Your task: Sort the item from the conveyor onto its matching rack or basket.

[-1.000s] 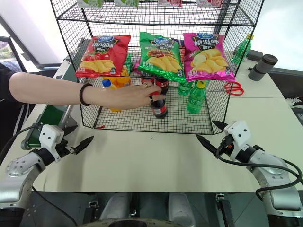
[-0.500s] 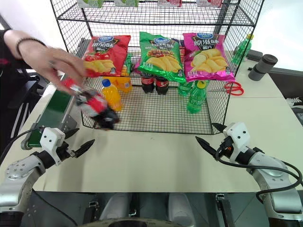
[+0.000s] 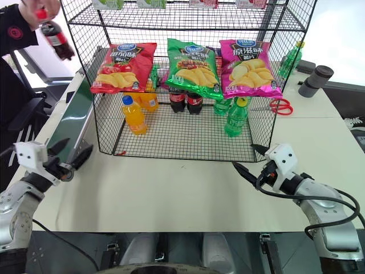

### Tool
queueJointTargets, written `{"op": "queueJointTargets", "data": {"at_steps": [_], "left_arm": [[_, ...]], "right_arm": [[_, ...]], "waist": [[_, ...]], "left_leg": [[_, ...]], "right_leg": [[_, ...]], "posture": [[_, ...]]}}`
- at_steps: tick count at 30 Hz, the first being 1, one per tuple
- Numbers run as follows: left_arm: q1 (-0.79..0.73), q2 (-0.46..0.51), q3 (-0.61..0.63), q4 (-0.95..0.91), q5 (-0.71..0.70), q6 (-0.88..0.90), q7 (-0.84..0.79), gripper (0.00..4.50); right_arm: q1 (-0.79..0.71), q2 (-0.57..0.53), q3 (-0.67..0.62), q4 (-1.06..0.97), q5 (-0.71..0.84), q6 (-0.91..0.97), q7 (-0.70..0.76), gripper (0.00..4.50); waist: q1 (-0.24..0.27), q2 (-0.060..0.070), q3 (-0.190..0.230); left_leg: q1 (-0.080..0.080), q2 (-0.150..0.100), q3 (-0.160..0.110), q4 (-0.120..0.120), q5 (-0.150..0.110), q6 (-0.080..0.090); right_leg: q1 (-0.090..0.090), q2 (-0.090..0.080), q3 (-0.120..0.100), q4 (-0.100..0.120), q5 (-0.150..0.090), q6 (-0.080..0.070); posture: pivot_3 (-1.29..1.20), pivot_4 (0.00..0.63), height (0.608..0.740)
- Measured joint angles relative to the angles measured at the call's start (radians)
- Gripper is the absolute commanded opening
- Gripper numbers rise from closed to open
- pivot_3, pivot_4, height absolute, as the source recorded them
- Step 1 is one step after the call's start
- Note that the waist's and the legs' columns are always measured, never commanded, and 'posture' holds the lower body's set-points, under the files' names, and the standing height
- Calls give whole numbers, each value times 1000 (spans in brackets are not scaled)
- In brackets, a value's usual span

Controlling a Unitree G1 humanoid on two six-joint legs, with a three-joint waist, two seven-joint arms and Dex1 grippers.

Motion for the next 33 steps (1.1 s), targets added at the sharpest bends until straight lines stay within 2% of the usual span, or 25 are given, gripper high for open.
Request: {"op": "queueJointTargets", "data": {"at_steps": [6,10,16,33], "left_arm": [[-36,-22,48,109,60,-85,120,4500],[-35,-53,41,110,69,-101,133,4500],[-35,-57,41,110,68,-101,145,4500],[-132,-99,39,235,103,-168,218,4500]], "right_arm": [[-79,70,114,-76,6,42,-40,4425],[-116,128,218,-127,6,62,-64,4425],[-109,153,281,-129,-14,53,-69,4425],[-155,198,312,-88,-53,18,-82,4425]], "waist": [[2,-1,0],[2,-2,0],[0,-3,-1],[-1,-4,-1]], "left_leg": [[0,0,0,0,0,0],[0,0,0,0,0,0],[0,0,0,0,0,0],[0,0,0,0,0,0]], "right_leg": [[0,1,0,0,2,3],[0,0,0,0,1,2],[0,0,0,0,0,0],[0,0,-1,1,1,2]], "posture": [[0,150,740],[0,150,740],[0,150,740],[0,150,740]]}}
